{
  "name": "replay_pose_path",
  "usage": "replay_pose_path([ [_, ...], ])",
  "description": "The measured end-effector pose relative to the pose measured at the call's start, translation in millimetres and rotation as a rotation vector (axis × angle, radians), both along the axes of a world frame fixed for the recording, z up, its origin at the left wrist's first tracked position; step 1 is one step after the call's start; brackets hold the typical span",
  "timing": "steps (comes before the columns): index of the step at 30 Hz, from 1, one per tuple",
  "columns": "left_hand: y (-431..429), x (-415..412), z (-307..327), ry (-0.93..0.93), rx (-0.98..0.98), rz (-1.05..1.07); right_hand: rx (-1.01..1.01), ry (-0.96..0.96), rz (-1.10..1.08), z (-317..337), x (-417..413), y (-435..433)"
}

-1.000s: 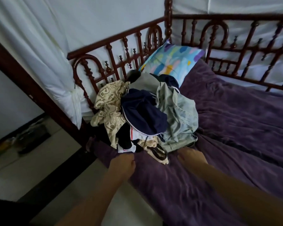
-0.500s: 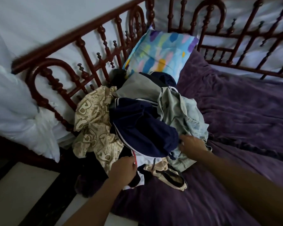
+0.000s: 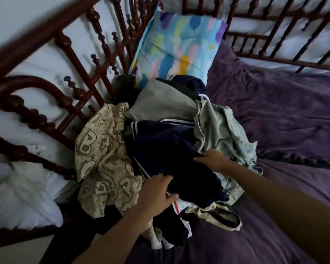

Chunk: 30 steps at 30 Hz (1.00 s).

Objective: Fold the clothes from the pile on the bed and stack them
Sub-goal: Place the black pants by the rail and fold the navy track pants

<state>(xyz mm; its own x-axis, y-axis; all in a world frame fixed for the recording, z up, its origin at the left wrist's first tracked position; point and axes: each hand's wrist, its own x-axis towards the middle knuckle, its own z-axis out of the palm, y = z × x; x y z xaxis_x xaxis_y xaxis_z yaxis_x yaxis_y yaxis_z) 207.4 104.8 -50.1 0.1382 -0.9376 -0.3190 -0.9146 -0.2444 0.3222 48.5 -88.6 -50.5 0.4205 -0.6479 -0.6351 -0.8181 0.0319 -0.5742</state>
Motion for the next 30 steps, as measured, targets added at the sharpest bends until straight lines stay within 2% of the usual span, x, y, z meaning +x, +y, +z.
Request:
replay_pose_path([
  [3, -19, -12, 24, -0.002, -0.074, -0.116, 0.216, -0.321, -0.340, 56, 8, -3],
  [6, -32, -29, 45, 0.061, -0.251, -0.045, 0.367, -0.476, -0.491, 108, 13, -4],
  [8, -39, -34, 64, 0.272, -0.415, 0.132, 0.426, -0.577, -0.573, 128, 12, -5],
  [10, -47, -35, 89, 0.532, -0.473, 0.311, 0.485, -0.686, -0.625, 140, 6, -6],
  [13, -54, -27, 132, 0.822, -0.479, 0.507, 0.479, -0.747, -0.484, 146, -12, -6],
  [17, -51, -17, 196, 1.032, -0.472, 0.759, 0.426, -0.734, -0.224, 151, -31, 11],
  [21, -33, -22, 246, 1.152, -0.349, 0.739, 0.222, -0.925, -0.071, 180, -25, 30],
  [23, -21, -26, 262, 1.223, -0.223, 0.721, 0.169, -0.934, 0.007, 194, -22, 36],
  [25, -13, -27, 269, 1.253, -0.197, 0.739, 0.153, -0.868, -0.003, 207, -22, 42],
  [28, -2, -24, 272, 1.303, -0.350, 0.844, 0.292, -0.887, -0.162, 219, -28, 39],
  [30, 6, -21, 263, 1.191, -0.454, 0.956, 0.372, -0.909, -0.197, 228, -32, 37],
])
